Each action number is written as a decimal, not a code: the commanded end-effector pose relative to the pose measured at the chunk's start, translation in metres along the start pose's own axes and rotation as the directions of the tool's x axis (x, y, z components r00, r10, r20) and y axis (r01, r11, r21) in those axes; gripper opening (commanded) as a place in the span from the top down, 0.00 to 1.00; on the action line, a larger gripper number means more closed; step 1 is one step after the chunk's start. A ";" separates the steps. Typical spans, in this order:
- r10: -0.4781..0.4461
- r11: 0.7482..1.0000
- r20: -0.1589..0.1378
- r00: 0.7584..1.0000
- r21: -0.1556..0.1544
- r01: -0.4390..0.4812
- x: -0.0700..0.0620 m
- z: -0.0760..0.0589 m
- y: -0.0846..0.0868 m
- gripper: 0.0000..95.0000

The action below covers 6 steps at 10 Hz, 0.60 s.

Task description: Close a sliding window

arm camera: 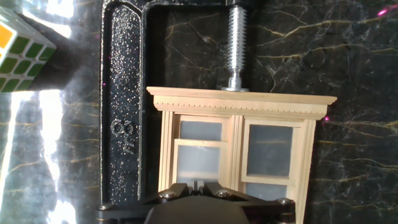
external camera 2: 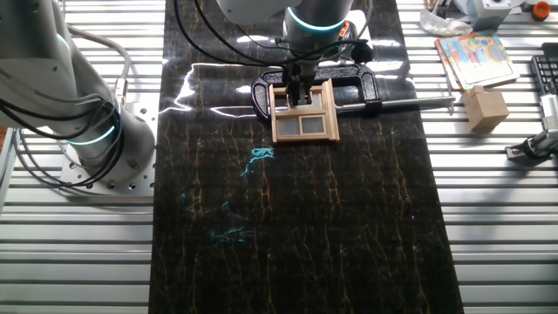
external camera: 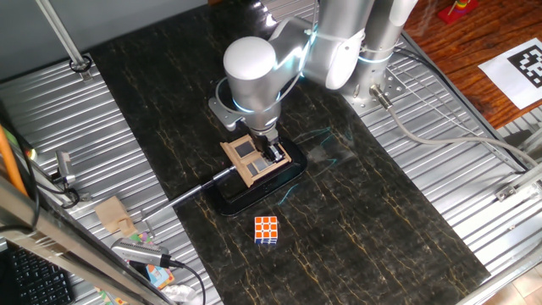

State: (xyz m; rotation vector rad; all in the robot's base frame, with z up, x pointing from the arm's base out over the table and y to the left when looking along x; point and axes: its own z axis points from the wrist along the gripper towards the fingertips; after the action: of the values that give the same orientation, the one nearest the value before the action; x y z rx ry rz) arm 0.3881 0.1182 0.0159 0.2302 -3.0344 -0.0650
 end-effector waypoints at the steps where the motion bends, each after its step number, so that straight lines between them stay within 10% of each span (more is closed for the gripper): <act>1: 0.000 1.000 -0.001 1.000 0.001 0.000 0.002 0.001 0.000 1.00; 6: 0.001 1.000 -0.001 1.000 0.001 -0.001 0.004 0.002 0.001 1.00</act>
State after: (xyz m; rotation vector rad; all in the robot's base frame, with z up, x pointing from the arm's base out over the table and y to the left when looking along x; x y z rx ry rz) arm 0.3839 0.1186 0.0162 0.2299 -3.0336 -0.0634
